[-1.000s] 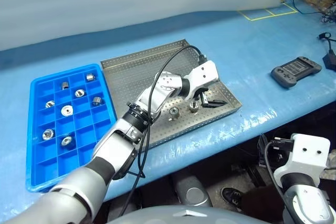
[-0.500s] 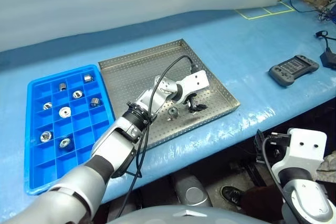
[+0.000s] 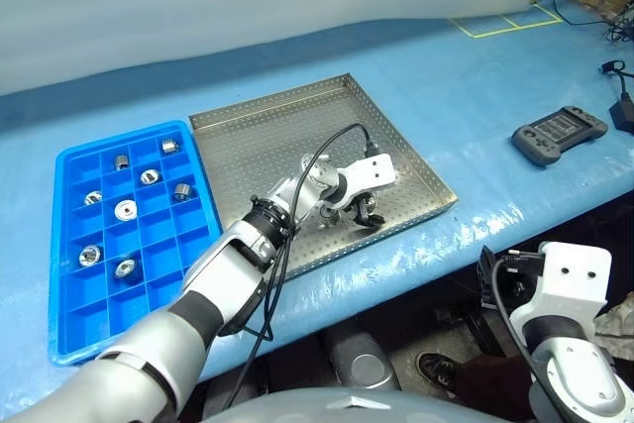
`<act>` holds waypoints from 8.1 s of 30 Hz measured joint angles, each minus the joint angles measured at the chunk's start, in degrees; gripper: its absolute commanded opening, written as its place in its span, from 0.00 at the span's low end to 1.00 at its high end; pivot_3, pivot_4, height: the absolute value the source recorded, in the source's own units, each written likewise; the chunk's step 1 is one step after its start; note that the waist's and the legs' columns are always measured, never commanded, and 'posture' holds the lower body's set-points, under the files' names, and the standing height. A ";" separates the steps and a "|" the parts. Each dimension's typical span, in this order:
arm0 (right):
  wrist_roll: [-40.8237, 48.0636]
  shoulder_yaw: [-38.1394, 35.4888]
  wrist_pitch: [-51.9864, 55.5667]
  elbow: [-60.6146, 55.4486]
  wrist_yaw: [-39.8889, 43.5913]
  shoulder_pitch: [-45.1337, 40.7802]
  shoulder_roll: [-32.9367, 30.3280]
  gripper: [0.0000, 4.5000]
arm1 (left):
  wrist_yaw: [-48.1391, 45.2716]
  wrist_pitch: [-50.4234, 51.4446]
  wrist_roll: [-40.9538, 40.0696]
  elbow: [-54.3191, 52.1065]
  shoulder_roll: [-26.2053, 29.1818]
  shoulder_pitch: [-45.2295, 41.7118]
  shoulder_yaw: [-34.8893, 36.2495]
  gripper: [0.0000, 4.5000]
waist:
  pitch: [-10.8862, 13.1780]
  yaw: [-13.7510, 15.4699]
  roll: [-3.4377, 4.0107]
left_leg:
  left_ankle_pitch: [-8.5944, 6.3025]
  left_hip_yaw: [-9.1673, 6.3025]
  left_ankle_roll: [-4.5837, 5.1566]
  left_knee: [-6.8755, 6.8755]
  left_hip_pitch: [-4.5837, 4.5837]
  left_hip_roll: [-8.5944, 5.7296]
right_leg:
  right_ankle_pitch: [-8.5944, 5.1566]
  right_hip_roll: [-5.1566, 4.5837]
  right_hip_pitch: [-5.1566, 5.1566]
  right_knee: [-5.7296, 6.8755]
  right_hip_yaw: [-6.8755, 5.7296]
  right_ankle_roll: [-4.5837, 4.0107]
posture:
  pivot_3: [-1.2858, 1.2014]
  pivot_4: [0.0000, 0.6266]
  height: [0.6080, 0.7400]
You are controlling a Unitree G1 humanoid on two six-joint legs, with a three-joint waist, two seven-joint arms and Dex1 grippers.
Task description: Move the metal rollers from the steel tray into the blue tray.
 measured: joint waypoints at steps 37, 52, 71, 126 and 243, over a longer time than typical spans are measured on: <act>3.60 0.65 10.24 0.00 3.03 -15.85 -1.69 1.00 | 0.43 14.42 -15.23 -33.73 3.32 4.71 18.21 0.38 | -0.03 2.84 0.05 | -0.22 0.58 0.42 -0.04 0.19 -0.03 | 0.16 0.04 0.10 -0.35 0.63 0.44 | 0.43 0.24 1.00; -2.86 15.92 27.06 10.58 26.88 -51.69 4.92 1.00 | 18.72 21.17 -15.34 -62.09 16.37 26.35 25.31 0.38 | -0.01 16.66 0.02 | -0.28 0.87 0.56 0.09 0.09 0.02 | 0.29 0.06 -0.08 -0.30 0.83 0.55 | 0.57 0.24 1.00; -23.94 32.97 23.63 23.96 58.32 -62.89 18.58 1.00 | 31.56 34.07 -14.84 -86.52 22.27 53.88 35.12 0.38 | -0.06 25.33 -0.08 | -0.38 0.45 0.71 0.64 -0.43 0.05 | 0.55 -0.11 -0.04 -0.57 0.14 0.36 | 0.67 0.24 1.00; -44.02 4.44 45.30 13.30 47.76 -38.44 39.84 1.00 | 26.55 18.88 -23.45 -79.35 14.09 49.10 14.33 0.99 | -0.24 22.10 0.05 | -0.31 -0.35 0.31 0.42 -0.66 0.05 | 0.20 -0.31 0.02 -0.58 -1.13 -0.17 | 0.54 0.24 1.00; -45.24 16.65 22.45 48.02 59.94 -63.97 48.61 0.99 | 29.27 7.04 -26.38 -84.74 18.97 66.65 21.85 1.00 | -0.25 37.01 0.26 | -0.19 -0.53 -0.48 -0.02 -0.71 0.14 | -0.24 0.04 -0.24 -0.37 -1.73 -0.71 | 0.66 0.24 1.00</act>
